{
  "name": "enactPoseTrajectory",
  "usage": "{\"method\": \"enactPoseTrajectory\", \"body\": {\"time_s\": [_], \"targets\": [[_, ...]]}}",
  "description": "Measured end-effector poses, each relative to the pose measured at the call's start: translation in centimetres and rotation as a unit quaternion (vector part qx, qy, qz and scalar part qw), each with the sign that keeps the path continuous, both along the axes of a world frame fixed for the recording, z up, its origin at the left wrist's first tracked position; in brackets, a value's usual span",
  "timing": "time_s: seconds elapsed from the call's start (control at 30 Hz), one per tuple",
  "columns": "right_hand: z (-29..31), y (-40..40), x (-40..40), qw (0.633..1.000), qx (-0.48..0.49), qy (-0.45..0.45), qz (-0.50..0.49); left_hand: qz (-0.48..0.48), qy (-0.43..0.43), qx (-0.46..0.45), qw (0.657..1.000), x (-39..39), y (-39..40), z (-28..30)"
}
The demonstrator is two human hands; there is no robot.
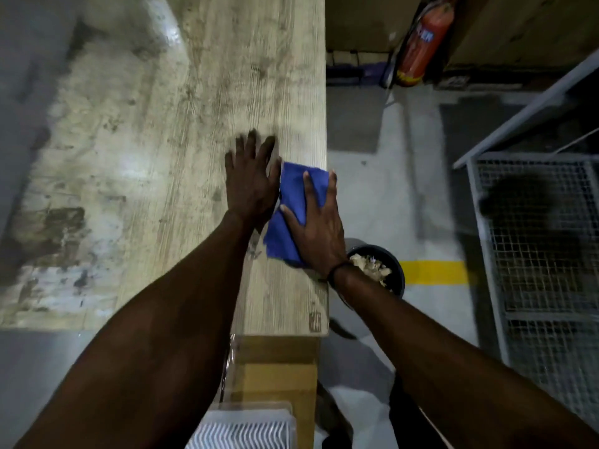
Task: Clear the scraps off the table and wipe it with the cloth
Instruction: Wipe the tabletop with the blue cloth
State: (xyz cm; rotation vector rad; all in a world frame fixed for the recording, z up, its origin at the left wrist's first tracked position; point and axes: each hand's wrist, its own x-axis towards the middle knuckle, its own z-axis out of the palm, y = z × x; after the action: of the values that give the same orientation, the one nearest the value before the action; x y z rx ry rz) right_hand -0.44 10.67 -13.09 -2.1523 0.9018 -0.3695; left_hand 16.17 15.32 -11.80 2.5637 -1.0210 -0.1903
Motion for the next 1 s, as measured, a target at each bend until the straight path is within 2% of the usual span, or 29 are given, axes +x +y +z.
{"method": "enactPoseTrajectory", "body": {"time_s": [0.13, 0.23, 0.37, 0.63, 0.87, 1.0], "targets": [[0.3, -3.4, 3.2, 1.0, 0.022, -0.008, -0.021, 0.01, -0.013, 0.006, 1.0, 3.0, -3.0, 0.1], [-0.2, -1.2, 1.5, 0.999, -0.018, 0.006, -0.029, 0.029, -0.036, 0.006, 0.999, 2.8, -3.2, -0.3], [-0.3, 0.4, 0.1, 0.999, -0.032, -0.003, -0.033, 0.034, -0.025, -0.007, 0.999, 2.8, -3.2, -0.2], [0.7, -9.8, 11.2, 0.996, -0.033, 0.06, -0.062, 0.034, -0.026, -0.022, 0.999, 3.3, -3.5, -0.5], [1.1, -1.3, 3.7, 0.992, -0.077, 0.077, -0.064, 0.035, -0.04, -0.022, 0.998, 3.2, -3.5, -0.5], [1.4, -3.0, 6.0, 0.982, -0.102, 0.129, -0.089, 0.029, -0.045, -0.011, 0.998, 3.7, -3.7, -0.9]]}}
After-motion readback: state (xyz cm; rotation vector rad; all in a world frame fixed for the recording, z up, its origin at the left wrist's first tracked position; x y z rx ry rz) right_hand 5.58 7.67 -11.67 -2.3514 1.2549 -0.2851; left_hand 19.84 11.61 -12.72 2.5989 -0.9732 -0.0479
